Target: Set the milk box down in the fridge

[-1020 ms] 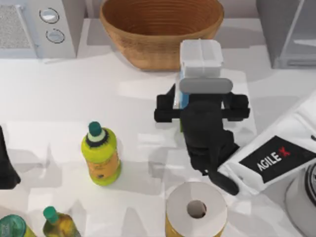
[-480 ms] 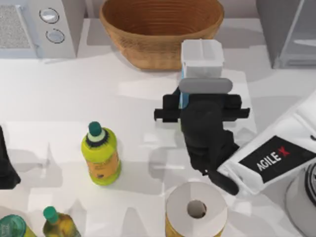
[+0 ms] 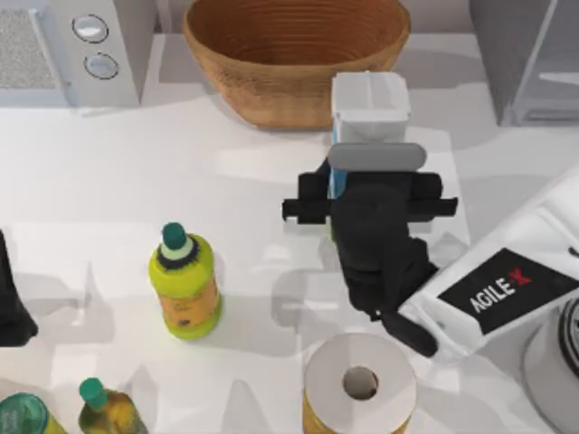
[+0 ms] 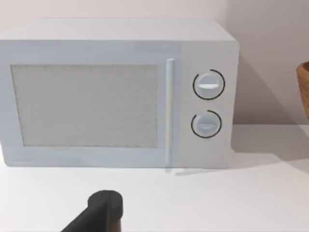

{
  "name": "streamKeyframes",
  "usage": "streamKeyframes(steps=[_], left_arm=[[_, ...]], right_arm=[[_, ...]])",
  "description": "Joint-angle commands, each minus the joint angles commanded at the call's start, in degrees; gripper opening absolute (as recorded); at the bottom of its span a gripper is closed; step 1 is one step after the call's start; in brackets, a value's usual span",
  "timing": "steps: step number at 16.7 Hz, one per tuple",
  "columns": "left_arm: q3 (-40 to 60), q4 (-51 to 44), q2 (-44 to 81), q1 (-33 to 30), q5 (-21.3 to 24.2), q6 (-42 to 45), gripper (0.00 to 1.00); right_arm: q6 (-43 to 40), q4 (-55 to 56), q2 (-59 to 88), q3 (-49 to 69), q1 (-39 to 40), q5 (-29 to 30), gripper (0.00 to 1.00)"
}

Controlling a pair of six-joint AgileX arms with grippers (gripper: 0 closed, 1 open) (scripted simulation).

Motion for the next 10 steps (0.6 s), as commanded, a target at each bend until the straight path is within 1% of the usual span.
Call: streamKeyframes(steps=[8,10], left_arm=[[0.0,0.0,0.0,0.0,0.0,0.0,1.0],[0.0,0.0,0.0,0.0,0.0,0.0,1.0]], right_arm=[[0.07,-0.14,-0.14,-0.01,0.05,-0.01,0.0],[0.02,-1.76,-1.35,0.59,-0.04,-0.07,0.0]])
